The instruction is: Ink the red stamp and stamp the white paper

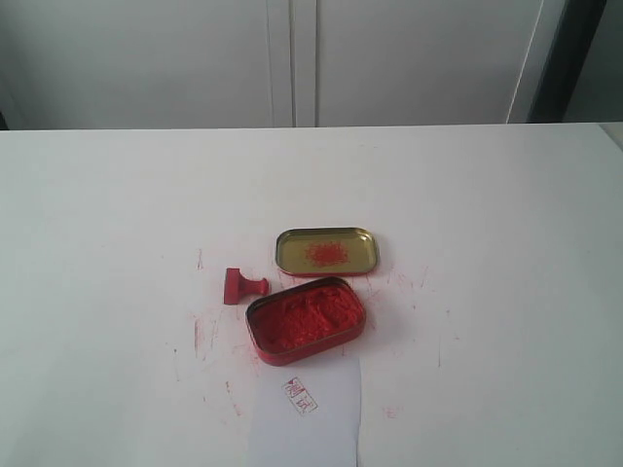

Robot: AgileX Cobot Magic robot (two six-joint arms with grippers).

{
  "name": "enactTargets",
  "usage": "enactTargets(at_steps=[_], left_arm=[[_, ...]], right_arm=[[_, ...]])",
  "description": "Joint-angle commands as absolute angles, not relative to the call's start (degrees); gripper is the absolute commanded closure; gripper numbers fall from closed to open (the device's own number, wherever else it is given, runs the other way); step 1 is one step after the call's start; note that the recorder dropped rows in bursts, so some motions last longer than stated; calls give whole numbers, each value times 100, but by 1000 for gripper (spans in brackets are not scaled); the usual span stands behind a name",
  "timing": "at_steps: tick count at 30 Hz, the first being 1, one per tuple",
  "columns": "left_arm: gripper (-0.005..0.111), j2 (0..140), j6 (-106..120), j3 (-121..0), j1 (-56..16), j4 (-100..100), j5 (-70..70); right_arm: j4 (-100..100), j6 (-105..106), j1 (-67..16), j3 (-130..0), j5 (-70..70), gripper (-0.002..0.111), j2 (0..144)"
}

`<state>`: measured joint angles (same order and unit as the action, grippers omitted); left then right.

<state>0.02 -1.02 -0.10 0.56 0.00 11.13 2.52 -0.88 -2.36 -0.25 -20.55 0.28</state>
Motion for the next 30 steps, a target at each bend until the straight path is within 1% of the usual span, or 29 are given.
enactTargets(at_steps=[1, 30], left_arm=[[107, 0, -125, 0, 40, -33, 1113], [107, 0, -125, 0, 40, -33, 1113]], right_arm=[[281, -46, -210, 0, -1983, 108, 0], [281, -127, -210, 0, -1983, 108, 0]])
